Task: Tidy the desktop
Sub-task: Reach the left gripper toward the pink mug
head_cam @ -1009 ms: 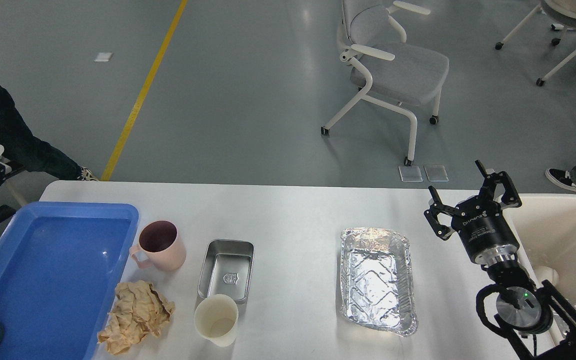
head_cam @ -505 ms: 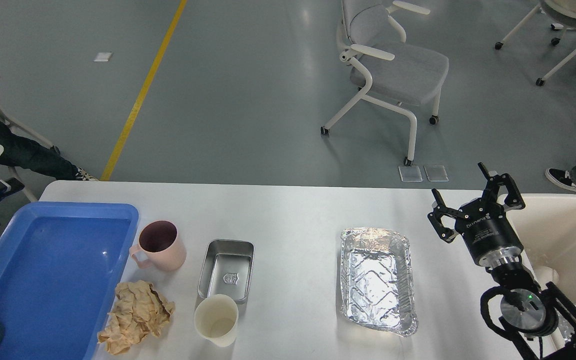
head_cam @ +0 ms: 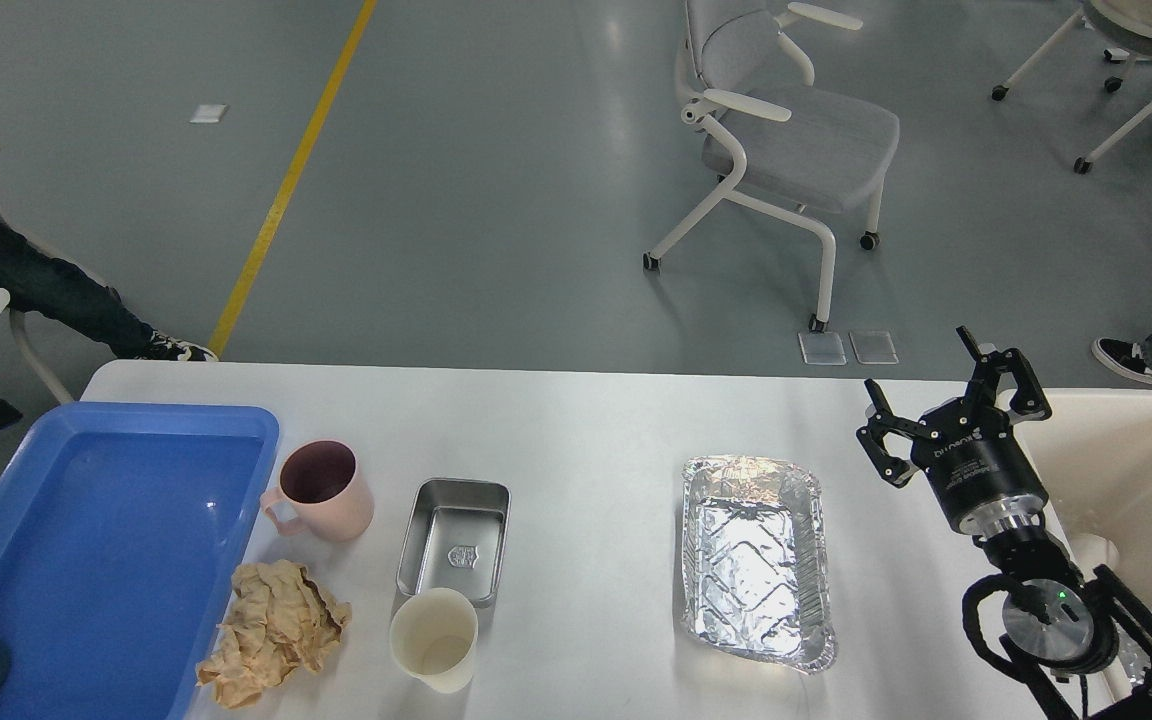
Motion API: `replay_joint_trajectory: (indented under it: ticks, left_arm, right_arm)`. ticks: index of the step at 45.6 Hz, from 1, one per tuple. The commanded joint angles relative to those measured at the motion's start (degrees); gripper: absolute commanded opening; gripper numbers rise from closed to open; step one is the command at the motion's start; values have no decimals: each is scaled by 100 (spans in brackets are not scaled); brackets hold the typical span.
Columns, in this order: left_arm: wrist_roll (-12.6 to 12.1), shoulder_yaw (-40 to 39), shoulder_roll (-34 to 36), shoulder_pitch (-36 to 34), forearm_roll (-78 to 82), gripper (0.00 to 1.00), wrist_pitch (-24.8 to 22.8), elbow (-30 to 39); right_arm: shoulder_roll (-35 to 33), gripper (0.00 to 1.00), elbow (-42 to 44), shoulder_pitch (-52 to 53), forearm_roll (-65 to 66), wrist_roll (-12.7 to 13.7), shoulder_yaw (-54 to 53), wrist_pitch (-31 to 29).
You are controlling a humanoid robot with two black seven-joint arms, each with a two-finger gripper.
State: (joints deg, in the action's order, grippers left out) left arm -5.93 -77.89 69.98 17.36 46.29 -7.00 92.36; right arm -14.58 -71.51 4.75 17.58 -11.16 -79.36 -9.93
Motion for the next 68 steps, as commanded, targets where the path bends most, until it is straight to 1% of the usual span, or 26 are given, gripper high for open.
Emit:
replay_joint_trajectory:
  ticks: [1, 10, 16, 19, 23, 26, 30, 32, 38, 40, 43, 46, 55, 63, 68]
  left_arm:
    - [-31, 54, -2, -31, 64, 99, 15, 1]
    - [-101, 63, -2, -232, 933, 99, -47, -34]
    - [-66, 63, -116, -338, 1259, 99, -56, -43]
    - [-40, 72, -326, -356, 1303, 99, -73, -43]
    - [-40, 72, -800, -478, 1338, 99, -91, -43]
    - [13, 168, -968, -610, 1426, 99, -143, -51]
    - [206, 537, -968, -865, 1523, 99, -406, -69]
    - [320, 765, -977, -1093, 1532, 99, -495, -217]
    - [856, 1828, -1004, -2103, 1549, 99, -548, -877]
    - [944, 2206, -1004, -2472, 1654, 99, -513, -991]
    - [945, 2664, -1021, -2965, 1900, 99, -495, -1123]
    - [936, 2972, -1047, -3317, 1945, 99, -504, -1343]
    - [954, 4158, -1364, -4398, 2006, 99, -864, -2230]
    - [980, 4967, -1829, -5119, 2015, 99, -943, -2951]
    - [989, 5424, -2067, -5470, 2059, 99, -934, -3084]
  right_arm:
    - [8, 100, -4, -9, 0, 0, 0, 0]
    - [-1, 100, -4, -44, 0, 0, 0, 0]
    - [-1, 100, -4, -53, 0, 0, 0, 9]
    - [-1, 100, -13, -71, 0, 0, -9, 9]
    - [-1, 100, -13, -79, 0, 0, 0, 9]
    - [-1, 100, -13, -79, 0, 0, 0, 9]
    - [-53, 100, -39, -106, 0, 0, -9, 9]
    - [-71, 100, -56, -141, 0, 0, -9, 0]
    - [-80, 100, -56, -167, 0, 0, -18, 0]
    - [-80, 100, -56, -167, 0, 0, -27, 0]
    - [-98, 100, -109, -167, 0, 0, -44, 9]
    - [-133, 100, -206, -176, 0, 0, -62, 9]
    - [-142, 100, -355, -255, 0, 0, -88, 114]
    - [-142, 100, -452, -334, 0, -9, -97, 141]
    - [-150, 100, -478, -343, 0, 0, -123, 149]
